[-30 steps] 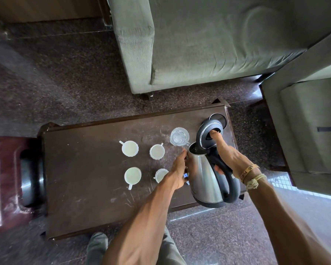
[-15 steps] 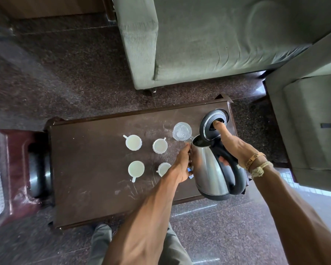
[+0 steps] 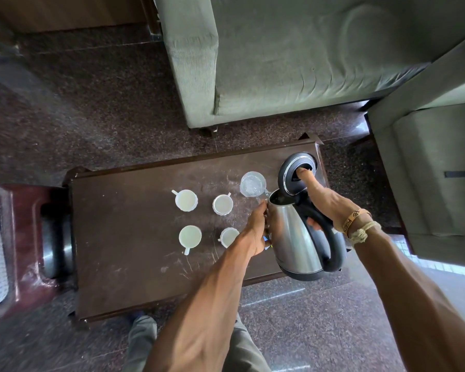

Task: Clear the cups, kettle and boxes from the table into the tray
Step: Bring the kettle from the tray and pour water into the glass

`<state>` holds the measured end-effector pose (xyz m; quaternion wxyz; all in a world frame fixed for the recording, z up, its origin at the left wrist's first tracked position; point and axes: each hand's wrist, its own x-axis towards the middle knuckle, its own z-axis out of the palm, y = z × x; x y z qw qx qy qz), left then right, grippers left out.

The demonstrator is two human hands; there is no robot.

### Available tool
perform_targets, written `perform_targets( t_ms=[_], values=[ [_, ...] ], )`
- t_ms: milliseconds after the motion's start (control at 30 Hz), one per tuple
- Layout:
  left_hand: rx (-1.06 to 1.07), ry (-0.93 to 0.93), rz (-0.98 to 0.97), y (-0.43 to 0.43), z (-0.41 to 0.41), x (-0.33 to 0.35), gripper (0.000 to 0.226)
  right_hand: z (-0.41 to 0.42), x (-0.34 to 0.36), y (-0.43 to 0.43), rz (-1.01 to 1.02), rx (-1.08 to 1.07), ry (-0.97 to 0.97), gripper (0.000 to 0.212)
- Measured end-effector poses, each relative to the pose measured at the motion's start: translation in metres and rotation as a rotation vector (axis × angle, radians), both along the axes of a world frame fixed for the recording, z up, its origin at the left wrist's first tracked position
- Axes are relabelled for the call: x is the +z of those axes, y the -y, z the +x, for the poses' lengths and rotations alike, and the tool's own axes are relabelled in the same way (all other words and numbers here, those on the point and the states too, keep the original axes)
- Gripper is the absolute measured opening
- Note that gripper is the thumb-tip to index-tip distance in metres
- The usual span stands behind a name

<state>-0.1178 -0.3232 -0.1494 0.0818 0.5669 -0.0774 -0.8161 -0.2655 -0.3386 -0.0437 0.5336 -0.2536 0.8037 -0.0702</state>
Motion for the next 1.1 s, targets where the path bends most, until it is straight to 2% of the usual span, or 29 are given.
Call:
perform_targets(
  t_ms=[300,467,1100],
  values=[
    [-0.003,0.001,0.003,0.001,-0.001,0.003,0.048,-0.001,0.000,0.006,0.006,-0.054,0.001,0.078],
    [-0.015,0.007,-0.006,0.001,-0.001,0.000,0.048,-0.004,-0.005,0.010,0.036,-0.047,0.012,0.084],
    [-0.003,0.009,-0.006,0.003,0.001,-0.006,0.048,-0.001,-0.005,0.008,0.021,-0.059,0.034,0.082]
  ],
)
